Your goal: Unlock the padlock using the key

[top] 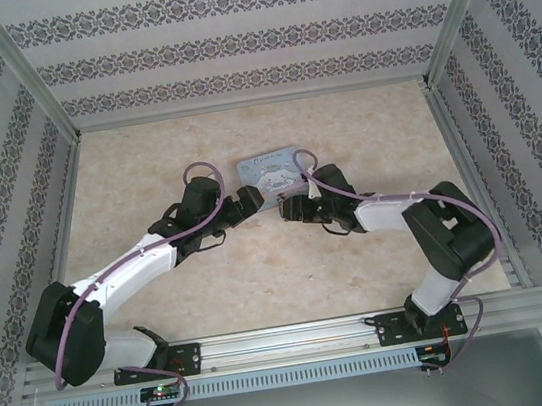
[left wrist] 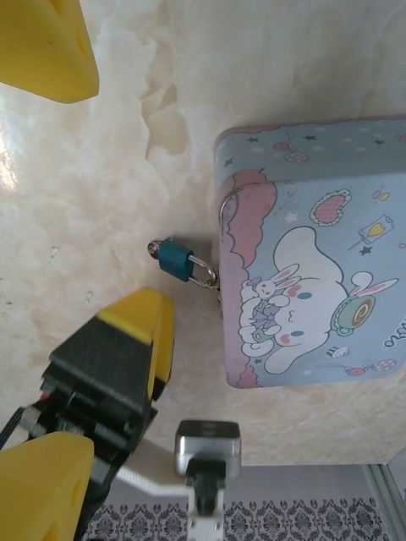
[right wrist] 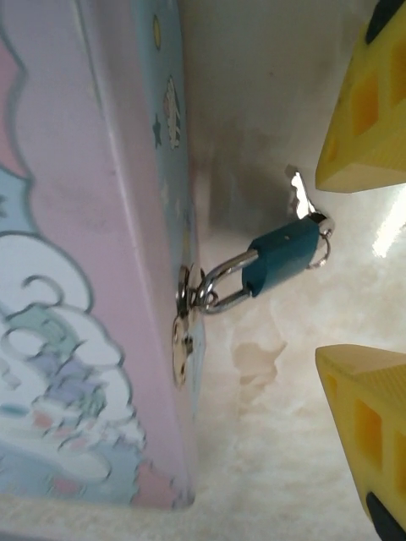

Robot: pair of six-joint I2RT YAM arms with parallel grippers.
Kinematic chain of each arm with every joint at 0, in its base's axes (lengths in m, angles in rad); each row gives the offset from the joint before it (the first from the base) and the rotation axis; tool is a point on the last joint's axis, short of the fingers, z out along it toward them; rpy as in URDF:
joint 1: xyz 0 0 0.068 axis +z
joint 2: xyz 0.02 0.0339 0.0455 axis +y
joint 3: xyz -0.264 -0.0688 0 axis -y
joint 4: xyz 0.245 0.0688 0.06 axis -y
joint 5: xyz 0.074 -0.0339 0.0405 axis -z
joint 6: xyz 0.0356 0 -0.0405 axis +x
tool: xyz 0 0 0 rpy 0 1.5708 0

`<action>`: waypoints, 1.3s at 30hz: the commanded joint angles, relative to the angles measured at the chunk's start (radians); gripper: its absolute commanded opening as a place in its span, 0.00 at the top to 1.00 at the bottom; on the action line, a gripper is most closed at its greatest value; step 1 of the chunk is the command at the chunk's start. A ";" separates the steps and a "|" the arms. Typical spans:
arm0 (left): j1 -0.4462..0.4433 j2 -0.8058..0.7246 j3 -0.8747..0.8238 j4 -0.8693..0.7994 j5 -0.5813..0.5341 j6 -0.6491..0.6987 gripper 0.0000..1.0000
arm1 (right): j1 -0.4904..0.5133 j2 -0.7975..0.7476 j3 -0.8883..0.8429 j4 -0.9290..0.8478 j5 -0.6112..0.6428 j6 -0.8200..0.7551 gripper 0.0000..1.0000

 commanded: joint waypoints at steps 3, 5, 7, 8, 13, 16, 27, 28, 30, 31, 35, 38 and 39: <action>0.028 0.004 -0.009 -0.015 0.019 0.006 0.00 | 0.024 0.059 0.055 0.009 0.013 -0.048 0.50; 0.036 0.002 -0.025 0.000 0.028 -0.003 0.00 | 0.025 0.076 0.064 0.012 0.017 -0.048 0.51; 0.042 0.005 -0.034 0.013 0.038 -0.011 0.00 | 0.024 0.089 0.075 0.010 0.023 -0.048 0.52; 0.044 0.005 -0.039 0.020 0.042 -0.014 0.00 | 0.024 0.096 0.081 0.009 0.025 -0.049 0.52; 0.050 0.009 -0.042 0.028 0.053 -0.018 0.00 | 0.024 0.127 0.096 0.009 0.032 -0.048 0.57; 0.054 0.012 -0.041 0.032 0.053 -0.017 0.00 | 0.024 0.144 0.098 0.012 0.034 -0.047 0.61; 0.065 0.017 -0.040 0.038 0.060 -0.018 0.00 | -0.015 0.115 0.052 0.025 -0.011 -0.048 0.89; 0.065 0.017 -0.037 0.035 0.059 -0.015 0.00 | -0.024 0.108 0.048 0.028 -0.028 -0.049 0.85; 0.064 0.019 -0.029 0.028 0.058 -0.007 0.00 | -0.037 0.088 0.034 0.036 -0.053 -0.049 0.70; 0.065 0.020 -0.022 0.021 0.055 -0.001 0.00 | -0.042 0.069 0.024 0.035 -0.056 -0.047 0.64; 0.065 0.028 0.016 -0.023 0.037 0.036 0.00 | -0.069 -0.031 -0.031 0.042 -0.058 -0.025 0.58; 0.064 0.038 0.046 -0.043 0.023 0.061 0.00 | -0.085 -0.106 -0.070 0.047 -0.043 0.004 0.58; 0.064 0.044 0.059 -0.055 0.017 0.070 0.00 | -0.087 -0.124 -0.079 0.048 -0.038 0.013 0.57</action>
